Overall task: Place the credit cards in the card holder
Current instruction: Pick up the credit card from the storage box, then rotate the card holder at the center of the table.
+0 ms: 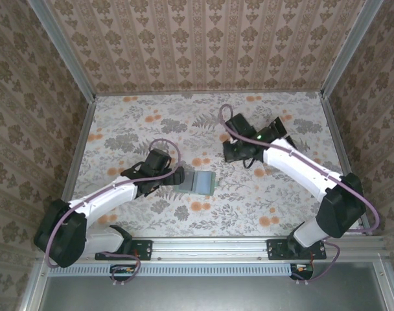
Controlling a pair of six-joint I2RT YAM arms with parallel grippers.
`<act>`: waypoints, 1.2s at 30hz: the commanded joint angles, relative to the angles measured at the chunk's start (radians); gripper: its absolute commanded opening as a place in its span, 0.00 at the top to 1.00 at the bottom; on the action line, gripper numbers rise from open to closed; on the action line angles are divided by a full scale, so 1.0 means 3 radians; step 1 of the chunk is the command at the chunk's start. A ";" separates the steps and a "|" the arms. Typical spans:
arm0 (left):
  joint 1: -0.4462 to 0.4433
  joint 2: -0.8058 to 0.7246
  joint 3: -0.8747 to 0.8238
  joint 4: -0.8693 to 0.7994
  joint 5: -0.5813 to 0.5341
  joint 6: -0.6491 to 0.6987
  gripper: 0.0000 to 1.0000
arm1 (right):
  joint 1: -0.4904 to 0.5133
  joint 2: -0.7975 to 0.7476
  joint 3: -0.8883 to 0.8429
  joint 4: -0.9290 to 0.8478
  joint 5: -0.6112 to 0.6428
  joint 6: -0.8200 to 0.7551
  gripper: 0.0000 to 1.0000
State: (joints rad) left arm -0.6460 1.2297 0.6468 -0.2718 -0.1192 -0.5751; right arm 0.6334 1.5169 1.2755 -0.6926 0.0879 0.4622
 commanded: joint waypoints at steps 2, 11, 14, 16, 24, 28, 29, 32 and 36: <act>0.0021 -0.0149 -0.0012 -0.0179 -0.0182 -0.0087 0.00 | 0.0396 0.0077 -0.0338 0.1029 -0.0362 0.0938 1.00; 0.0052 -0.0213 -0.0028 -0.0272 -0.0264 -0.0103 0.00 | 0.0919 0.0434 -0.0473 0.1468 0.0255 0.1520 1.00; 0.0053 -0.0218 -0.0036 -0.0279 -0.0262 -0.0108 0.00 | 0.0967 0.0511 -0.0520 0.1491 0.0323 0.1592 1.00; 0.0052 -0.0226 -0.0034 -0.0280 -0.0262 -0.0105 0.00 | 0.0982 0.0551 -0.0551 0.1503 0.0340 0.1623 1.00; 0.0052 -0.0223 -0.0029 -0.0304 -0.0257 -0.0082 0.00 | 0.1032 0.0646 -0.0757 0.1631 0.0377 0.1740 1.00; 0.0055 -0.0222 -0.0029 -0.0316 -0.0258 -0.0084 0.00 | 0.1036 0.0705 -0.0857 0.1662 0.0356 0.1753 1.00; 0.0052 -0.0226 -0.0024 -0.0317 -0.0257 -0.0092 0.00 | 0.1033 0.0708 -0.0876 0.1662 0.0348 0.1752 1.00; 0.0053 -0.0243 -0.0034 -0.0339 -0.0245 -0.0107 0.00 | 0.1029 0.0687 -0.0944 0.1663 0.0317 0.1702 1.00; 0.0048 -0.0298 -0.0049 -0.0365 -0.0222 -0.0123 0.00 | 0.1000 0.0639 -0.0984 0.1583 0.0240 0.1530 1.00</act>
State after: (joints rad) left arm -0.6376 1.1713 0.6430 -0.3557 -0.1799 -0.5842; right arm 0.9363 1.7164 1.0054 -0.1799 0.1726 0.9646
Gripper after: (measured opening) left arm 0.997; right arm 0.043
